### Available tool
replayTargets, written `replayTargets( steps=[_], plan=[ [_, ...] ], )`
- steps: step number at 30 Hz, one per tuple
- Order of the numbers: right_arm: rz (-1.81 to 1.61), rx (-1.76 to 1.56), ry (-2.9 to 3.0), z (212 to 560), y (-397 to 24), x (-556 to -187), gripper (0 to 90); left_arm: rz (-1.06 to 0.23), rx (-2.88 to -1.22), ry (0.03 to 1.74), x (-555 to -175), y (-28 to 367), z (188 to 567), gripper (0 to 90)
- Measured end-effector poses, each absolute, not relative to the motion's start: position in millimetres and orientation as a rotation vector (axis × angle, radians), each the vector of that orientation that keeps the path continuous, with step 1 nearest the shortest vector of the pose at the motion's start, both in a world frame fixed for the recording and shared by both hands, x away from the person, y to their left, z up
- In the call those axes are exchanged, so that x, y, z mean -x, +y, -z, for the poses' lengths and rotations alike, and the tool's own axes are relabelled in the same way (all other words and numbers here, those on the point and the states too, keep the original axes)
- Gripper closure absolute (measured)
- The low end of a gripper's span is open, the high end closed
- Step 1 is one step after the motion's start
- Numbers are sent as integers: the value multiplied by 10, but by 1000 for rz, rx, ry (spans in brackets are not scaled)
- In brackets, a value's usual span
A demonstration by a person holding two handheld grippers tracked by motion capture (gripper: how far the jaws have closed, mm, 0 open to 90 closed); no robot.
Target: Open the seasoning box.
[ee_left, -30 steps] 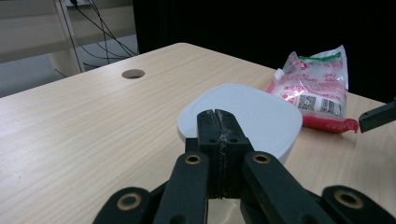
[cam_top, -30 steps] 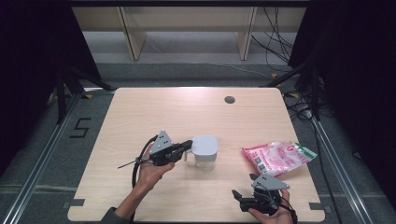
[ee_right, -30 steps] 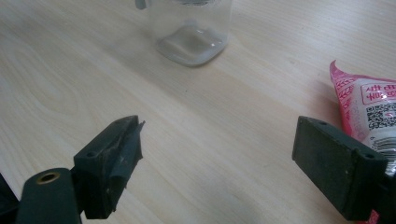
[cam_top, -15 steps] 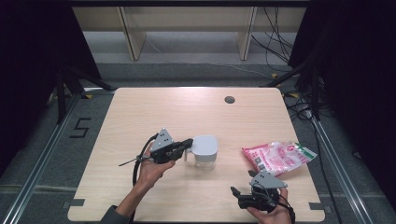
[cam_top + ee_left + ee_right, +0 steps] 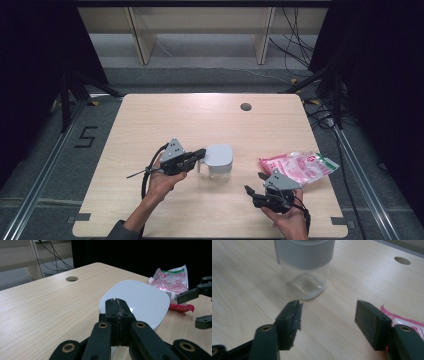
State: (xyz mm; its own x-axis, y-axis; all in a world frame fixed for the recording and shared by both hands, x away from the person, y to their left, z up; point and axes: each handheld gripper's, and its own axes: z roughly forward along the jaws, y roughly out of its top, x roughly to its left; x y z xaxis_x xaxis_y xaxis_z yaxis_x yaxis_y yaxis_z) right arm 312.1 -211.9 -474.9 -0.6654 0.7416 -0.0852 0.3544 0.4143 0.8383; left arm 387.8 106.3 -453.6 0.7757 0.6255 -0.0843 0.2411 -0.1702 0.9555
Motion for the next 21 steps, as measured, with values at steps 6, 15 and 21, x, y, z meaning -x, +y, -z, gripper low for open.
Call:
replayTargets(
  steps=[6, 15, 21],
  plan=[
    [-1218, -856, 2167, 4652, -2041, -3265, 645, -391, -1741, 693, -3876, 1066, 4542, 887],
    [-1241, -833, 2187, 4574, -1908, -3377, 835, -393, -1736, 692, -3876, 1067, 4548, 888],
    [-1274, -785, 2184, 4525, -1816, -3493, 900, -390, -1734, 691, -3879, 1072, 4551, 890]
  ],
)
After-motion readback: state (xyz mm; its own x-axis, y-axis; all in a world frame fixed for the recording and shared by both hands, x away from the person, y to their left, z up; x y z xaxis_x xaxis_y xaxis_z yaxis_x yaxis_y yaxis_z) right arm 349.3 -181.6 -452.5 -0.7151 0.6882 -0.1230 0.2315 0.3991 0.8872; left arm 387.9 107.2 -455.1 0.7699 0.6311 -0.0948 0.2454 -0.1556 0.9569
